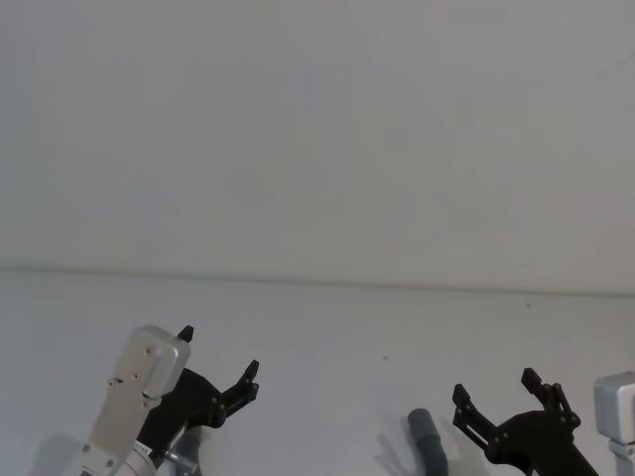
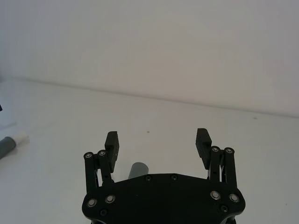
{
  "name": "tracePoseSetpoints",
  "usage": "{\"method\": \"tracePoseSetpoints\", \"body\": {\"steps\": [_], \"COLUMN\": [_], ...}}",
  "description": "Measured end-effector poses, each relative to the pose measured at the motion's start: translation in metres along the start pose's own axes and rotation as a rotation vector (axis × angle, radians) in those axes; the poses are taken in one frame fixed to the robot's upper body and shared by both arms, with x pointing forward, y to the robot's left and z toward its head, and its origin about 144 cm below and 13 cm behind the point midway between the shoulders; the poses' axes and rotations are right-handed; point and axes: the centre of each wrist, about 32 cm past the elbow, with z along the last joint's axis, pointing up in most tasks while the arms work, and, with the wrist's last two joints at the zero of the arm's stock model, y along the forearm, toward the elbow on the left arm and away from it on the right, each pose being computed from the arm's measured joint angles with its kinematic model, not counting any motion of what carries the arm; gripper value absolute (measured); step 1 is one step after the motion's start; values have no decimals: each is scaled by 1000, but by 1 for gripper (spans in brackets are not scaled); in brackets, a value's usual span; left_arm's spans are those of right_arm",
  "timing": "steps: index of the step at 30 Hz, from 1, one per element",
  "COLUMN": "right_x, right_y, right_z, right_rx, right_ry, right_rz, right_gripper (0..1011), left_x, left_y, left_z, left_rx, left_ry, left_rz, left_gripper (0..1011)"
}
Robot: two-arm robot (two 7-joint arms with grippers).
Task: Use both hands to pick up one end of the pipe from the table, align the ends, and insert them.
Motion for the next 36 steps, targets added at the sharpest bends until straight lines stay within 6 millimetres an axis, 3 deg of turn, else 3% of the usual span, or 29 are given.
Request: {"method": "tracePoseSetpoints", "body": {"steps": [36], "right_x": [0], "right_y": [0], "right_z": [0], "right_rx": [0], "right_ry": [0], "right_rz": [0], "right_gripper": [1002], "left_x": [0], "left_y": [0], "left_z": [0], "left_rx": [0], "left_ry": [0], "left_rz": [0], "left_gripper": [1001]}}
